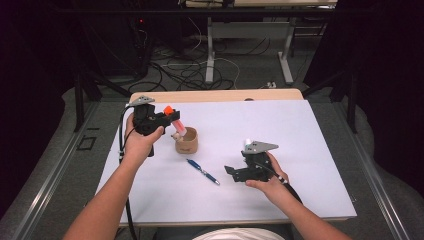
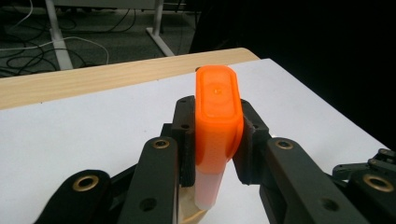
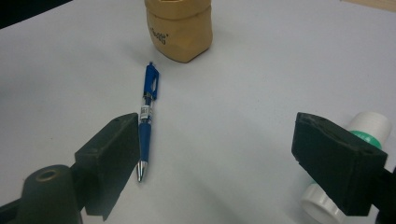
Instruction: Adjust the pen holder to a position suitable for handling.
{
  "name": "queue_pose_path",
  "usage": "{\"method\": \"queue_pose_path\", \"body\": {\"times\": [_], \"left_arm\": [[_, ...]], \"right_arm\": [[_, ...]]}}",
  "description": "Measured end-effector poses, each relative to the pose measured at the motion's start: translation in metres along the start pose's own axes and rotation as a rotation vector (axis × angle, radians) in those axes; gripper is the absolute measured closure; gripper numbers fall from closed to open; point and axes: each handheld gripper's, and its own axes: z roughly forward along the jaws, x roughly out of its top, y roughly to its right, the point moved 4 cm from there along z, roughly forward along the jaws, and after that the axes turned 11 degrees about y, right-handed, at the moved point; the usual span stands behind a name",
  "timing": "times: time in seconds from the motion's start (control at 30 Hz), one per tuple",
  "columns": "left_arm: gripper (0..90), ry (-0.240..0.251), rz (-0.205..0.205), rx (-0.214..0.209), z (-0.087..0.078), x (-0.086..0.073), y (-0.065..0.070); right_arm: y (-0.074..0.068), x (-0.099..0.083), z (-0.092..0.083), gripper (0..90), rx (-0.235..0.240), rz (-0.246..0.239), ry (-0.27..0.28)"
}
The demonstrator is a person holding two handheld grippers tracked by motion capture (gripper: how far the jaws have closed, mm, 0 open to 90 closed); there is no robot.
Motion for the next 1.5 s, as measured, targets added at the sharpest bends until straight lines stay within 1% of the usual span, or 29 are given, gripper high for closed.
{"method": "queue_pose_path", "body": {"times": [0.1, 0.13, 0.2, 0.23, 0.27, 0.3, 0.33, 0.37, 0.4, 0.43, 0.47, 0.5, 0.53, 0.57, 0.6, 0.63, 0.77, 0.8, 0.83, 0.87, 0.93, 0.97, 1.07, 1.17, 1.23, 1.3, 1.4, 1.43, 1.5], "left_arm": [[74.3, -0.015, 0.016, -0.003, 0.005, 0.0, -0.001], [74.3, -0.016, 0.037, -0.006, 0.006, 0.001, -0.002], [74.3, -0.019, 0.035, -0.004, 0.009, 0.001, -0.003], [74.2, -0.021, 0.045, -0.003, 0.01, 0.001, -0.005], [74.3, -0.017, 0.033, -0.002, 0.012, 0.001, -0.005], [74.3, -0.023, 0.045, -0.004, 0.014, 0.001, -0.007], [74.3, -0.025, 0.049, 0.005, 0.015, 0.001, -0.008], [74.3, -0.026, 0.042, 0.008, 0.016, 0.001, -0.009], [74.3, -0.028, 0.045, 0.008, 0.017, 0.001, -0.01], [74.3, -0.029, 0.032, 0.011, 0.019, 0.0, -0.01], [74.3, -0.033, 0.045, 0.011, 0.02, 0.0, -0.012], [74.3, -0.036, 0.04, 0.012, 0.021, 0.0, -0.012], [74.3, -0.034, 0.05, 0.012, 0.022, -0.001, -0.013], [74.3, -0.044, 0.047, 0.013, 0.023, -0.001, -0.013], [74.3, -0.041, 0.039, 0.013, 0.025, -0.002, -0.013], [74.3, -0.053, 0.048, 0.017, 0.025, -0.002, -0.015], [74.3, -0.054, 0.043, 0.025, 0.029, -0.004, -0.019], [74.3, -0.062, 0.045, 0.024, 0.029, -0.005, -0.02], [74.3, -0.061, 0.041, 0.025, 0.03, -0.005, -0.021], [74.3, -0.059, 0.032, 0.027, 0.031, -0.006, -0.021], [74.3, -0.07, 0.026, 0.028, 0.033, -0.007, -0.023], [74.3, -0.079, 0.036, 0.028, 0.033, -0.008, -0.024], [74.3, -0.094, 0.034, 0.031, 0.035, -0.01, -0.027], [74.3, -0.098, 0.031, 0.039, 0.037, -0.013, -0.029], [74.3, -0.11, 0.046, 0.036, 0.037, -0.015, -0.031], [74.3, -0.108, 0.033, 0.037, 0.039, -0.017, -0.031], [74.3, -0.137, 0.063, 0.039, 0.039, -0.021, -0.033], [74.3, -0.131, 0.055, 0.042, 0.04, -0.022, -0.033], [74.2, -0.139, 0.061, 0.044, 0.04, -0.025, -0.034]], "right_arm": [[0.0, 0.0, 0.001, 15.2, -0.001, 0.001, 0.008], [0.0, 0.0, 0.001, 15.2, -0.001, -0.001, 0.007], [0.001, -0.001, 0.001, 15.2, 0.0, -0.003, 0.002], [0.0, -0.001, 0.001, 15.2, 0.0, 0.0, -0.001], [0.0, -0.001, 0.001, 15.3, 0.0, 0.005, -0.005], [0.0, -0.001, 0.001, 15.3, 0.0, 0.006, -0.005], [0.0, -0.001, 0.001, 15.3, 0.0, 0.003, -0.003], [0.001, -0.001, 0.001, 15.3, -0.001, 0.002, -0.003], [0.001, -0.002, 0.001, 15.3, 0.0, 0.002, -0.004], [0.0, -0.002, 0.001, 15.3, 0.0, 0.004, -0.004], [0.0, -0.002, 0.002, 15.3, 0.0, 0.005, 0.002], [0.0, -0.002, 0.002, 15.3, 0.001, 0.005, 0.001], [0.0, -0.002, 0.002, 15.3, 0.001, 0.006, 0.001], [0.0, -0.002, 0.002, 15.3, 0.001, 0.006, 0.001], [0.0, -0.002, 0.002, 15.3, 0.002, 0.004, 0.0], [0.0, -0.002, 0.002, 15.3, 0.002, 0.004, 0.0], [0.0, -0.002, 0.003, 15.3, 0.005, 0.006, -0.005], [0.0, -0.003, 0.003, 15.3, 0.004, 0.003, -0.006], [0.0, -0.003, 0.003, 15.3, 0.003, 0.01, -0.007], [0.0, -0.003, 0.003, 15.3, 0.005, 0.005, -0.006], [0.0, -0.003, 0.003, 15.3, 0.006, 0.006, -0.006], [0.0, -0.003, 0.003, 15.3, 0.005, 0.007, -0.006], [0.0, -0.003, 0.003, 15.3, 0.005, 0.005, -0.005], [0.0, -0.003, 0.003, 15.3, 0.007, 0.006, -0.008], [-0.001, -0.003, 0.004, 15.4, 0.008, 0.007, -0.008], [-0.001, -0.003, 0.004, 15.3, 0.009, 0.007, -0.008], [-0.001, -0.003, 0.004, 15.4, 0.01, 0.007, -0.008], [-0.001, -0.003, 0.004, 15.4, 0.009, 0.007, -0.002], [-0.001, -0.003, 0.004, 15.4, 0.011, 0.003, -0.006]]}}
